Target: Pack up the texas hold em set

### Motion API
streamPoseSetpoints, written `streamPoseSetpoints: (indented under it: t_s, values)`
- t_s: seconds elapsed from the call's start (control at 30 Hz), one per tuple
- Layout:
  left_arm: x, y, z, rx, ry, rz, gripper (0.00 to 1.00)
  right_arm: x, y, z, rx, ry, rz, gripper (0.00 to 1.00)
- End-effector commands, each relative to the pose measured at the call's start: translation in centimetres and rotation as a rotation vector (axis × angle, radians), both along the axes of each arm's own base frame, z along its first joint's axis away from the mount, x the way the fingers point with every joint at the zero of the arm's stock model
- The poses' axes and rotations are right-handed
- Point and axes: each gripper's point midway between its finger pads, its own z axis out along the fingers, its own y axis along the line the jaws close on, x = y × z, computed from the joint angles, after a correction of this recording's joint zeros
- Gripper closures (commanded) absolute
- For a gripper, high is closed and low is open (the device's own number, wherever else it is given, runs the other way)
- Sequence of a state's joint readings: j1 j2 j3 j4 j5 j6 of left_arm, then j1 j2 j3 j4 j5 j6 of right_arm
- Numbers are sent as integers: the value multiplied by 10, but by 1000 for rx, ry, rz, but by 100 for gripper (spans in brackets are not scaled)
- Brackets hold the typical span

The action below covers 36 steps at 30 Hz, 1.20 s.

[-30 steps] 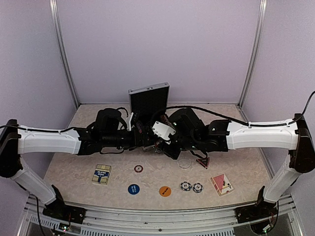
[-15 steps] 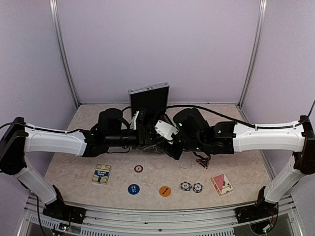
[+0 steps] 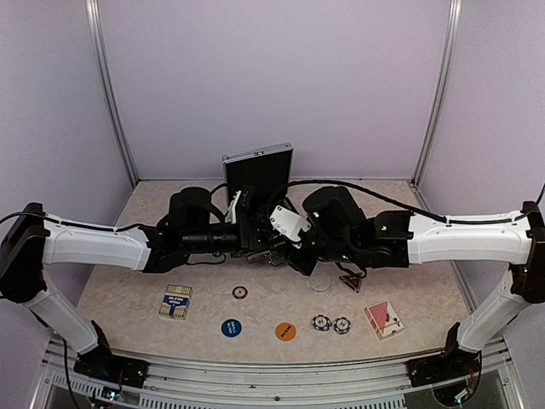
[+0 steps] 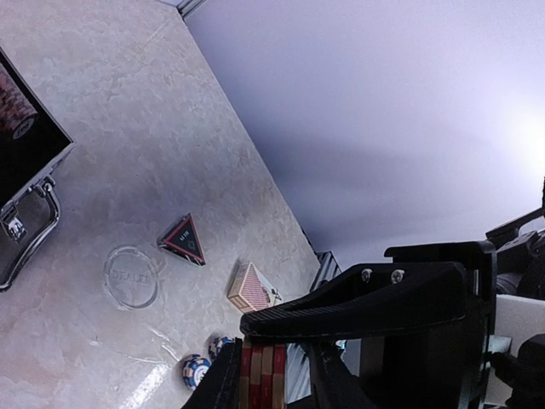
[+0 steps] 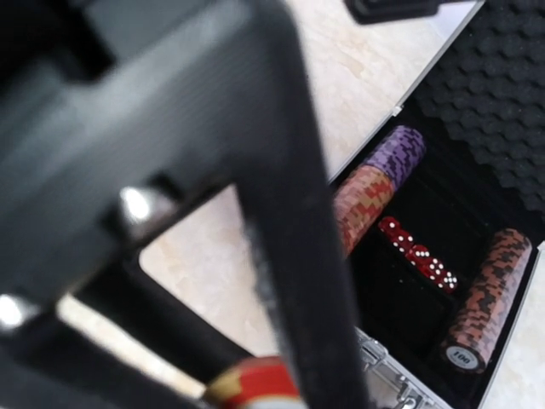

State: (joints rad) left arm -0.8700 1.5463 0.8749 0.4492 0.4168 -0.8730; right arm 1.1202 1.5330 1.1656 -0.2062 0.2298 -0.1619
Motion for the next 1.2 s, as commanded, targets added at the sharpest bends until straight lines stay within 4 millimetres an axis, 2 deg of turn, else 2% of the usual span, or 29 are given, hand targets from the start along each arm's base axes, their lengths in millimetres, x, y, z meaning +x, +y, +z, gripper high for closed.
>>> streamPoseSetpoints:
  t_s: [0.0,0.07,0.17,0.23,0.3,0.4,0.43,0.47,0.63,0.8,0.93,1.03,1.17]
  values:
    - [-7,-6,8,-35,-22,-38,82,-1,0,14,35,-35,-7,64]
    - [-4,-7,9,-30,-29,-35,94,0,0,16,38,-39,-10,64]
    - [-1,-10,8,-5,-43,-32,100,1,-1,18,41,-46,-15,60]
    - [3,-14,6,25,-59,-30,100,3,-2,18,34,-49,-25,54]
    - [9,-17,9,52,-87,-21,100,3,-3,17,29,-43,-30,40]
    - [20,-18,10,118,-150,3,100,0,-4,19,40,-19,-14,10]
    - [23,-18,10,142,-173,6,100,-2,-5,20,48,-1,4,3]
    - [24,-17,9,161,-193,6,100,-6,-6,22,58,21,28,1]
    - [22,-9,9,202,-278,2,100,-34,-13,29,102,185,186,0]
    - [14,4,10,221,-365,-2,100,-59,-30,63,228,287,308,0]
    - [3,17,22,208,-451,-1,100,-62,-46,85,326,344,359,1]
    - [-8,21,33,177,-512,-25,100,-66,-52,90,360,392,424,7]
    - [-30,26,57,114,-603,-75,100,-73,-48,83,343,420,501,14]
